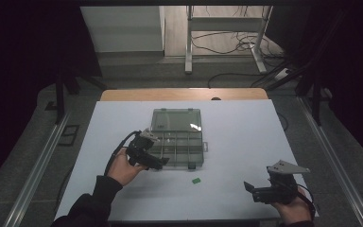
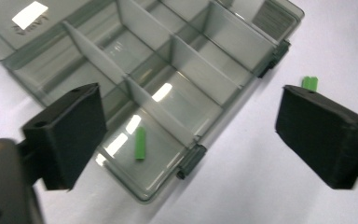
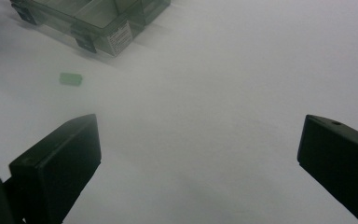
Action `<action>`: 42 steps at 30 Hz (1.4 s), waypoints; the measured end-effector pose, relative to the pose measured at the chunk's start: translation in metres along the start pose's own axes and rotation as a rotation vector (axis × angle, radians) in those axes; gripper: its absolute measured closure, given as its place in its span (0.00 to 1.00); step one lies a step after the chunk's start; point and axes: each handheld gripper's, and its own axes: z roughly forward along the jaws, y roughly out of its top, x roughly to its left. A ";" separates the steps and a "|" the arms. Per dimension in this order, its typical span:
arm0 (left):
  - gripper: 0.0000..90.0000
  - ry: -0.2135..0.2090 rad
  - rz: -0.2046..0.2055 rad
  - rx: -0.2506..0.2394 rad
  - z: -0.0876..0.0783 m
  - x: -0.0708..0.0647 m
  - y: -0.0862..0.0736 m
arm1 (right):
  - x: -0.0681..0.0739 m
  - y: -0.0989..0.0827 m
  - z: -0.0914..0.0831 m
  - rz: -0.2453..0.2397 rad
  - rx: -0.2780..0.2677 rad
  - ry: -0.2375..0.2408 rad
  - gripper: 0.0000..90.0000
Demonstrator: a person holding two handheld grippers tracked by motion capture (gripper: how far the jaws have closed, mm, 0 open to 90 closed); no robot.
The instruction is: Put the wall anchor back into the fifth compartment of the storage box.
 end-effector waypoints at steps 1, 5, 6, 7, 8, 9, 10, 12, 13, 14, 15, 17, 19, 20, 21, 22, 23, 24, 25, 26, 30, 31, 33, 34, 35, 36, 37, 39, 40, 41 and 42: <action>0.08 -0.010 0.001 0.000 0.000 -0.001 0.000 | 0.000 0.000 0.000 0.000 0.000 0.000 0.00; 0.05 -0.037 0.011 0.000 0.002 -0.007 0.003 | 0.000 0.000 0.000 0.001 0.001 0.000 0.00; 0.05 -0.044 0.015 0.000 0.002 -0.008 0.004 | 0.000 0.000 0.000 0.000 0.000 0.000 0.00; 0.05 -0.048 0.020 0.000 0.003 -0.011 0.004 | 0.000 0.000 0.000 0.000 0.000 0.000 0.00; 0.05 -0.051 0.025 0.002 0.003 -0.012 0.005 | 0.000 0.000 0.000 0.000 0.002 0.000 0.00; 0.05 -0.057 0.030 0.006 0.004 -0.014 0.005 | 0.000 0.000 0.000 0.000 0.002 0.001 0.00; 0.05 -0.064 0.034 0.011 0.006 -0.017 0.006 | 0.000 0.000 0.000 0.001 0.000 0.001 0.00; 0.05 -0.076 0.036 0.024 0.008 -0.021 0.008 | 0.000 0.000 0.000 0.000 0.002 0.001 0.00; 0.05 -0.083 0.034 0.026 0.009 -0.023 0.009 | 0.000 0.000 0.000 0.000 0.001 0.001 0.00; 0.05 -0.090 0.033 0.029 0.010 -0.025 0.009 | 0.000 0.000 0.000 0.000 0.001 0.001 0.00; 0.06 -0.092 0.040 0.029 0.011 -0.028 0.010 | 0.000 0.000 0.000 0.000 0.001 0.001 0.00; 0.06 -0.093 0.069 0.030 0.013 -0.032 0.011 | 0.000 0.000 0.000 0.000 0.002 0.001 0.00; 0.06 -0.112 0.073 0.023 0.014 -0.035 0.012 | 0.000 0.000 0.000 0.000 0.002 0.001 0.00; 0.07 -0.117 0.071 0.026 0.015 -0.037 0.012 | 0.000 0.000 0.000 0.000 0.001 0.002 0.00; 0.09 -0.117 0.077 0.031 0.016 -0.039 0.013 | 0.000 0.000 0.000 0.000 0.002 0.001 0.00; 0.11 -0.116 0.079 0.032 0.017 -0.041 0.013 | 0.000 0.000 0.000 0.000 0.002 0.001 0.00; 0.13 -0.117 0.086 0.035 0.018 -0.043 0.013 | 0.000 0.000 0.000 0.000 0.003 0.002 0.00; 0.17 -0.119 0.093 0.039 0.019 -0.044 0.013 | 0.000 0.000 0.000 0.000 0.003 0.002 0.00; 0.21 -0.123 0.101 0.042 0.020 -0.046 0.013 | 0.000 0.000 0.000 0.001 0.003 0.002 0.00; 0.25 -0.126 0.108 0.046 0.021 -0.048 0.013 | 0.000 0.000 0.000 0.000 0.004 0.002 0.00; 0.42 -0.141 0.120 0.061 0.028 -0.052 0.015 | 0.000 0.000 0.001 0.000 0.006 0.003 0.00; 0.45 -0.145 0.118 0.063 0.030 -0.053 0.015 | 0.000 0.000 0.001 0.000 0.006 0.003 0.00; 0.52 -0.155 0.119 0.071 0.034 -0.055 0.016 | 0.000 0.000 0.001 0.000 0.007 0.003 0.00; 0.55 -0.157 0.118 0.069 0.037 -0.057 0.017 | 0.000 0.000 0.001 0.000 0.008 0.004 0.00; 0.58 -0.158 0.122 0.072 0.039 -0.059 0.017 | 0.000 0.000 0.001 0.000 0.010 0.003 0.00; 0.61 -0.161 0.124 0.073 0.041 -0.061 0.018 | 0.000 0.000 0.001 -0.002 0.010 0.004 0.00; 0.63 -0.163 0.126 0.074 0.043 -0.062 0.019 | 0.000 0.000 0.001 -0.003 0.011 0.003 0.00; 0.69 -0.164 0.133 0.078 0.047 -0.066 0.021 | 0.000 0.000 0.001 -0.003 0.011 0.003 0.00; 0.71 -0.164 0.138 0.080 0.049 -0.068 0.022 | 0.000 0.000 0.001 -0.003 0.011 0.004 0.00; 0.73 -0.167 0.141 0.085 0.051 -0.069 0.023 | 0.000 0.000 0.001 -0.003 0.011 0.003 0.00; 0.75 -0.166 0.145 0.090 0.053 -0.069 0.023 | 0.000 0.000 0.001 -0.003 0.012 0.004 0.00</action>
